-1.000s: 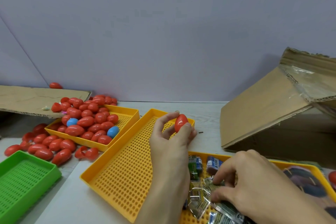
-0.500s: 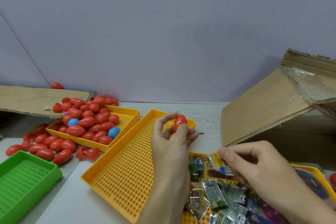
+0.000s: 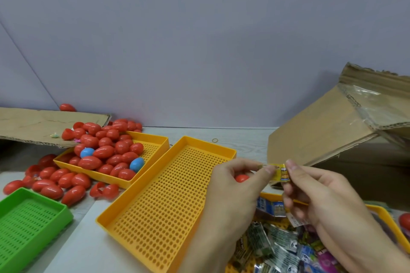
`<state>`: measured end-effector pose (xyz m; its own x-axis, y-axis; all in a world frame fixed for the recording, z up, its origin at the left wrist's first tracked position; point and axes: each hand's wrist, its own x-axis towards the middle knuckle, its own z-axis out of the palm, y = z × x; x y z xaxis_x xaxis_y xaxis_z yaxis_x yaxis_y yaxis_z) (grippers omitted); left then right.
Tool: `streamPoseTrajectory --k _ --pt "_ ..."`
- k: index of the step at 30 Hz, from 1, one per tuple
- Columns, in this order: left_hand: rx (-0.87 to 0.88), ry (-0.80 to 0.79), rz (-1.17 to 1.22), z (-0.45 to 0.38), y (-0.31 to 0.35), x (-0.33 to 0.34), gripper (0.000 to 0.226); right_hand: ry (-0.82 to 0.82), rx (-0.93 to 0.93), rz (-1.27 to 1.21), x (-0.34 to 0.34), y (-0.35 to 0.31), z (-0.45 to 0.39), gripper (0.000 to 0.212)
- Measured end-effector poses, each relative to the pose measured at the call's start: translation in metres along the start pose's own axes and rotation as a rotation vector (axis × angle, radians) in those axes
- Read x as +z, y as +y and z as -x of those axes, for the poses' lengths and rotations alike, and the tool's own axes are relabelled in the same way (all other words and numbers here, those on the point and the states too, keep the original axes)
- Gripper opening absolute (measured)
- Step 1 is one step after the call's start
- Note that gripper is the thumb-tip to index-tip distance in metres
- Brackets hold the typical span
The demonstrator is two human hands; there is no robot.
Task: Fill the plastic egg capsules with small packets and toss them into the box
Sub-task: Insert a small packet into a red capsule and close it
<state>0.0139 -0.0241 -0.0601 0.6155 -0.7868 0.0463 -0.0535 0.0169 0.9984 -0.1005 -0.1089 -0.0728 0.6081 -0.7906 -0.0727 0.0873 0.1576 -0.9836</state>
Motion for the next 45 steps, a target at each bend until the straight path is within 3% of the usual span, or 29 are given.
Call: streamPoseTrajectory --k 5,14,19,25,31,34,38,45 --pt "0.052 0.065 0.003 -0.0023 -0.0004 -0.0012 0.021 0.056 -0.023 -0.089 0.0024 -0.0014 0.0003 0.033" --pt "0.051 0.045 0.005 -0.0019 -0.0001 0.0000 0.032 -0.050 -0.085 -0.011 0.0051 -0.0062 0.0052 0.070" --pt "0.030 -0.036 -0.009 -0.0016 -0.0011 -0.0004 0.030 0.005 -0.172 0.059 -0.0015 -0.0010 0.0027 0.043" --pt "-0.011 -0.218 0.082 -0.0008 0.0012 -0.0016 0.029 -0.106 -0.224 -0.037 -0.0037 -0.0049 0.0034 0.054" --pt "0.016 -0.213 0.051 -0.0023 -0.0010 -0.0011 0.037 -0.131 -0.225 -0.136 -0.0031 -0.0071 0.0042 0.054" --pt "0.034 -0.223 0.041 -0.0017 -0.0011 -0.0012 0.037 -0.185 -0.181 -0.212 -0.0021 -0.0068 0.0041 0.066" --pt "0.033 -0.227 0.032 -0.0024 -0.0014 -0.0013 0.040 -0.230 -0.103 -0.378 -0.0006 -0.0080 0.0028 0.057" --pt "0.030 -0.285 0.009 -0.0021 -0.0008 -0.0010 0.050 -0.144 -0.097 -0.359 -0.0035 -0.0067 0.0017 0.045"
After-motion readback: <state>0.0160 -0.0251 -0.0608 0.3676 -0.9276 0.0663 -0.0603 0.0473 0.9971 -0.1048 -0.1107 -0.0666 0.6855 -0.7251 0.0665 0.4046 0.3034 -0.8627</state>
